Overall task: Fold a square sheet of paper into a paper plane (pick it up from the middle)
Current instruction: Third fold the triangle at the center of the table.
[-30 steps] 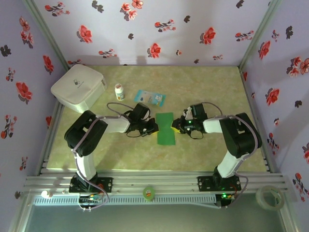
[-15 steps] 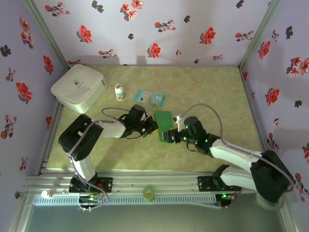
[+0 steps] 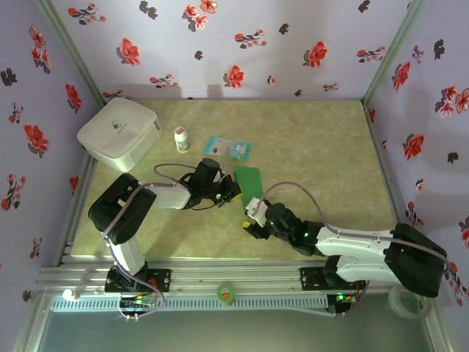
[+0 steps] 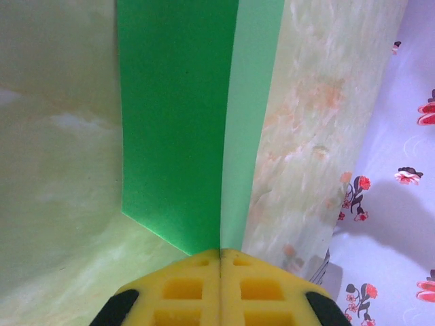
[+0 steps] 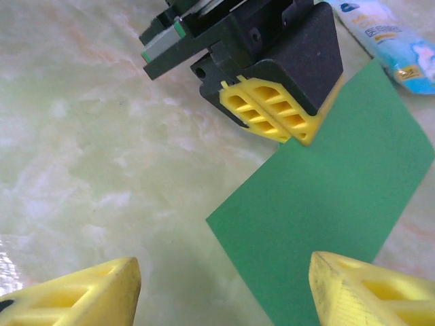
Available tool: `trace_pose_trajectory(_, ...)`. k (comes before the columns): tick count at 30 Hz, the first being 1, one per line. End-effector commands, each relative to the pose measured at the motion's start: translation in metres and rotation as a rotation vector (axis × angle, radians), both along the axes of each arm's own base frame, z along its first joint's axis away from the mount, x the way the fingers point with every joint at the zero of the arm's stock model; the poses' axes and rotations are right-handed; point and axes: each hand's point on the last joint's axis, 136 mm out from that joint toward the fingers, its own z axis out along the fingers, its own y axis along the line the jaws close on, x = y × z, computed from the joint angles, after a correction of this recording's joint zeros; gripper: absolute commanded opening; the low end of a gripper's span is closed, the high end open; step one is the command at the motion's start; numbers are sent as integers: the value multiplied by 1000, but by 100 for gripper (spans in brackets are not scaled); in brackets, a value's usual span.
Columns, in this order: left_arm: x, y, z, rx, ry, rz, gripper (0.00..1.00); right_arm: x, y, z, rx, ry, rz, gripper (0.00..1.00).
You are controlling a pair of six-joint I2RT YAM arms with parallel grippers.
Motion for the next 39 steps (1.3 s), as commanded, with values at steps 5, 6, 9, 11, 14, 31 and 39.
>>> trace_pose_trajectory(5,-2,-6,12,-32,-16,-26,0,17,6,2,-81,-124,-31,63)
trace_pose_trajectory(6,-3,-6,12,-30,-17,-30,0,21,4,2,-94,-142,-54,62)
trace_pose_trajectory(9,-3,-6,13,-28,-19,-34,0,25,7,1,-117,-186,-75,59)
trace_pose_trajectory(11,-3,-6,12,-32,-18,-35,0,28,9,2,-115,-207,-91,57)
trace_pose_trajectory(14,-2,-6,13,-41,-24,-30,0,31,11,6,-101,-229,-109,53)
trace_pose_trajectory(31,-2,-6,13,-40,-21,-29,0,26,12,1,-75,-178,-112,23)
trace_pose_trajectory(39,-2,-4,11,-40,-20,-27,0,23,10,0,-54,-153,-124,17)
